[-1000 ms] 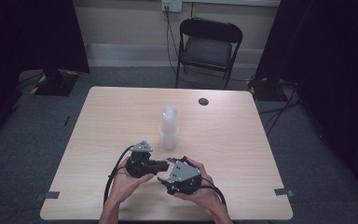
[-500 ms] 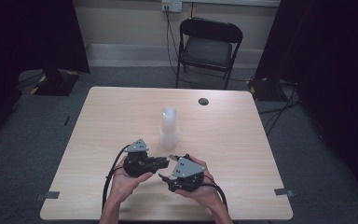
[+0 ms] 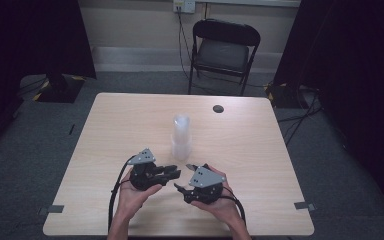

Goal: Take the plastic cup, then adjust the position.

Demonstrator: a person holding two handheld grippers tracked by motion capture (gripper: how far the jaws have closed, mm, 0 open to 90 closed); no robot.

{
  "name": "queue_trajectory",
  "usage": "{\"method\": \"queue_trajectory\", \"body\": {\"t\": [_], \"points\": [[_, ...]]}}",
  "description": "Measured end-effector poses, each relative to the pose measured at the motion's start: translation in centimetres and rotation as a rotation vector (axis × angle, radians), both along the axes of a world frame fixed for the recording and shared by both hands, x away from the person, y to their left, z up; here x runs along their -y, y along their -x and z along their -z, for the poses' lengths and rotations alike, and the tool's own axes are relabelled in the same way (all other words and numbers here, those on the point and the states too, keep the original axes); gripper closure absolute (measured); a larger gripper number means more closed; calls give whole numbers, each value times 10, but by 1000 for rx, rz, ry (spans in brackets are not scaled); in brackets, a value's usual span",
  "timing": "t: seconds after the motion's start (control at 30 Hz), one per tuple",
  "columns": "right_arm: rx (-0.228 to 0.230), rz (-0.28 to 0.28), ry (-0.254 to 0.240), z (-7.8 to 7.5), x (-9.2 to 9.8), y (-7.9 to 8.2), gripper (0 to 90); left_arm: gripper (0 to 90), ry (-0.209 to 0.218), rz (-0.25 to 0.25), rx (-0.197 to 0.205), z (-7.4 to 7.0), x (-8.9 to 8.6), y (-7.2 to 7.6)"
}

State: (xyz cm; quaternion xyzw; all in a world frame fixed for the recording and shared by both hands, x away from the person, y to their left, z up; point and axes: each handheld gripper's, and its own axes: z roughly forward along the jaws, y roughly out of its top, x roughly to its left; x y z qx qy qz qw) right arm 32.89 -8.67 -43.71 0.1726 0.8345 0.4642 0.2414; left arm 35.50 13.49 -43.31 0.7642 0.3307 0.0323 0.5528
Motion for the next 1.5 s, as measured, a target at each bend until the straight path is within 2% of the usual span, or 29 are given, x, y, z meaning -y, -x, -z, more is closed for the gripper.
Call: {"method": "queue_trajectory", "body": {"t": [0.07, 0.17, 0.33, 0.4, 0.5, 0.57, 0.67, 0.73, 0.83, 1.0, 1.1, 1.5], "points": [[-14, 5, -10, 0, 1, -1, 304, 690, 13, -19, 10, 0, -1, 1], [-61, 10, -49, 1, 4, -5, 303, 680, 30, -43, 46, 2, -4, 4], [-86, 37, -63, 5, 9, -6, 301, 634, 43, -84, 77, 4, -10, 9], [-94, 47, -85, 5, 13, -7, 302, 617, 53, -107, 83, 4, -13, 10], [-101, 65, -117, 3, 19, -9, 302, 597, 42, -138, 100, 3, -17, 10], [-114, 60, -135, 2, 23, -10, 299, 571, 18, -154, 112, 3, -19, 11], [-114, 68, -129, 1, 23, -10, 299, 520, -11, -171, 143, 4, -20, 14], [-116, 79, -135, 2, 24, -11, 299, 450, -28, -206, 152, 7, -20, 17], [-132, 102, -155, 2, 27, -14, 298, 419, -28, -213, 157, 11, -20, 21], [-123, 119, -139, 0, 30, -16, 297, 376, -14, -216, 155, 13, -24, 24], [-128, 145, -154, -1, 35, -19, 298, 369, -25, -238, 157, 12, -27, 25], [-139, 251, -226, -7, 56, -38, 300, 368, -54, -260, 162, 18, -31, 31]]}}
